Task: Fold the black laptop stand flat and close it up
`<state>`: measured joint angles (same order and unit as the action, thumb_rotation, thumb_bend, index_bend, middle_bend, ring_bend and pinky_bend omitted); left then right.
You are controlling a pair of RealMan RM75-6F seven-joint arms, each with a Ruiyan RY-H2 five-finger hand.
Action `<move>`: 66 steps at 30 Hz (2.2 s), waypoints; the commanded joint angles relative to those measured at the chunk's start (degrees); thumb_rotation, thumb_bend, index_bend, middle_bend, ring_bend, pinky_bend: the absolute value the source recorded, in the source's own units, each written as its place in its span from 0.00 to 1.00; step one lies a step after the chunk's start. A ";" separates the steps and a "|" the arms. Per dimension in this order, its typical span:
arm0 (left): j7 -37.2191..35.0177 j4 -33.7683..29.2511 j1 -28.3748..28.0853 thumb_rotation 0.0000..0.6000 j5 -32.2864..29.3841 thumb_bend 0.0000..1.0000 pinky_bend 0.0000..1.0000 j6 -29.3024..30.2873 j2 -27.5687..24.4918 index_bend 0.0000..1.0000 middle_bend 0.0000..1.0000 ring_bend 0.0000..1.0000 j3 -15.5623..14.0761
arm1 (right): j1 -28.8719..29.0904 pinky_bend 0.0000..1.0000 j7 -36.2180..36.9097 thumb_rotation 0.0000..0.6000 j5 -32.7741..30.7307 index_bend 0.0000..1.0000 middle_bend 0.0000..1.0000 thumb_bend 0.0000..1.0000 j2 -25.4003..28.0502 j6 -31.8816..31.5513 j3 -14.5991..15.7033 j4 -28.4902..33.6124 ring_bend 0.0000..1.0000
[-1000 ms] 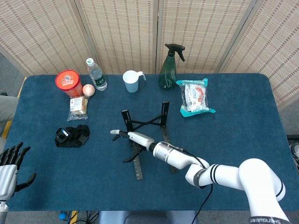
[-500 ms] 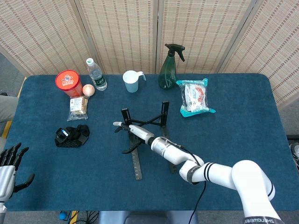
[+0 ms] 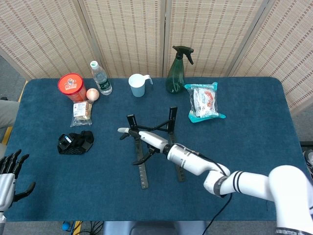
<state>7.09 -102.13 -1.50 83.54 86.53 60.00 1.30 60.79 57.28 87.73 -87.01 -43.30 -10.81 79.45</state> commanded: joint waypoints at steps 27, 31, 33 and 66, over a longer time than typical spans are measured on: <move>0.48 0.45 -3.56 1.00 0.31 0.23 0.01 -2.30 1.44 0.12 0.02 0.01 2.13 | -13.06 0.09 -7.86 1.00 -12.04 0.09 0.23 0.00 21.84 -3.94 -1.58 6.82 0.09; 0.35 0.52 -4.30 1.00 0.31 0.23 0.02 -2.86 2.17 0.12 0.02 0.01 2.50 | -12.24 0.09 -4.72 1.00 -9.90 0.09 0.23 0.00 19.67 -2.41 -1.63 3.98 0.09; 0.39 0.56 -4.78 1.00 0.40 0.23 0.01 -3.17 2.50 0.12 0.02 0.01 2.75 | -11.87 0.09 -2.92 1.00 -8.72 0.09 0.23 0.00 18.79 -1.98 -1.61 3.00 0.09; 0.21 1.24 -8.90 1.00 -0.08 0.23 0.01 -5.25 2.81 0.12 0.02 0.01 4.85 | -16.74 0.13 17.42 1.00 22.17 0.09 0.24 0.00 33.59 -24.93 16.37 14.07 0.09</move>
<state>7.39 -100.98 -10.25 83.54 81.41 62.94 5.99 45.00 74.85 109.18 -54.96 -66.36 4.71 92.50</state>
